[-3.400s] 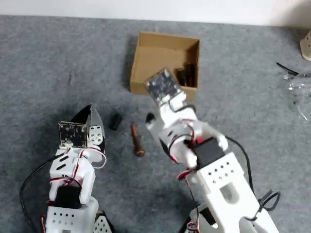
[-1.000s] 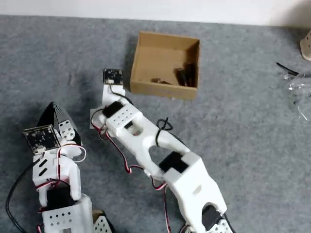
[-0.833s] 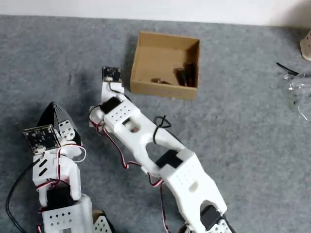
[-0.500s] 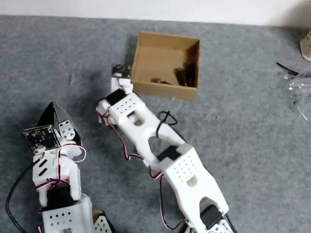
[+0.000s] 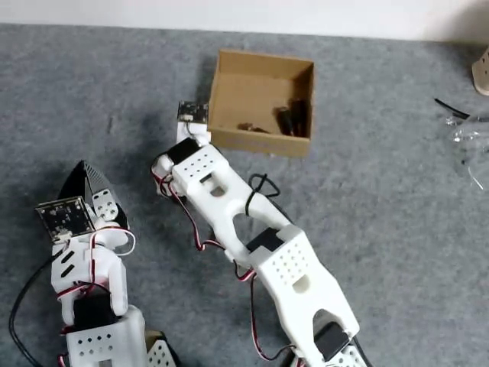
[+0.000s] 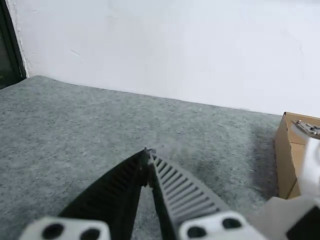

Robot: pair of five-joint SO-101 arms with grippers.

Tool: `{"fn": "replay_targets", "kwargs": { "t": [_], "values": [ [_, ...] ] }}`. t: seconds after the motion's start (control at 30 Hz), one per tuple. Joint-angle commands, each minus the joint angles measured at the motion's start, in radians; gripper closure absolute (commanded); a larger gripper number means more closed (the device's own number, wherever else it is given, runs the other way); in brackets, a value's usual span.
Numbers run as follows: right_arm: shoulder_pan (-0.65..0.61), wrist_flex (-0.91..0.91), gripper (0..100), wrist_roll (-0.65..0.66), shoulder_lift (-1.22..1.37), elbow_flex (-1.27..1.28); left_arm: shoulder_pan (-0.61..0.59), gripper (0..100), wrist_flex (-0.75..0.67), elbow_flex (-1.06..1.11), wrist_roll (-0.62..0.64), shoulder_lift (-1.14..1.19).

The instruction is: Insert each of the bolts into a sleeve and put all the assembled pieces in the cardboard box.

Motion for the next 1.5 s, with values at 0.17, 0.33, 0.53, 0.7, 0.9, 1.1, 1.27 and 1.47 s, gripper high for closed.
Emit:
{"fn": "replay_targets", "kwargs": {
  "t": [0.17,0.33,0.53,0.7,0.9,1.1,1.27,1.47],
  "values": [
    [0.108,0.087,99.3,0.002,-0.214,-0.01,-0.005,99,-0.021,0.021,0.009,-0.002],
    [0.14,0.163,99.3,0.071,-0.309,-0.016,0.01,99,-0.021,0.021,0.006,-0.002],
    [0.199,0.223,99.3,0.147,-0.456,-0.008,0.012,99,-0.021,0.021,0.006,-0.001],
    [0.28,0.283,99.3,0.187,-0.575,-0.005,0.027,99,-0.02,0.021,0.005,-0.001],
    [0.32,0.377,99.3,0.273,-0.676,-0.007,0.036,99,-0.018,0.021,0.005,-0.001],
    [0.375,0.464,99.3,0.334,-0.757,-0.005,0.044,99,-0.017,0.021,0.005,-0.001],
    [0.484,0.498,99.3,0.374,-0.848,-0.005,0.044,99,-0.017,0.021,0.005,-0.001],
    [0.598,0.516,99.3,0.442,-0.997,0.016,0.065,99,-0.015,0.022,0.005,-0.001]
  ]
}}
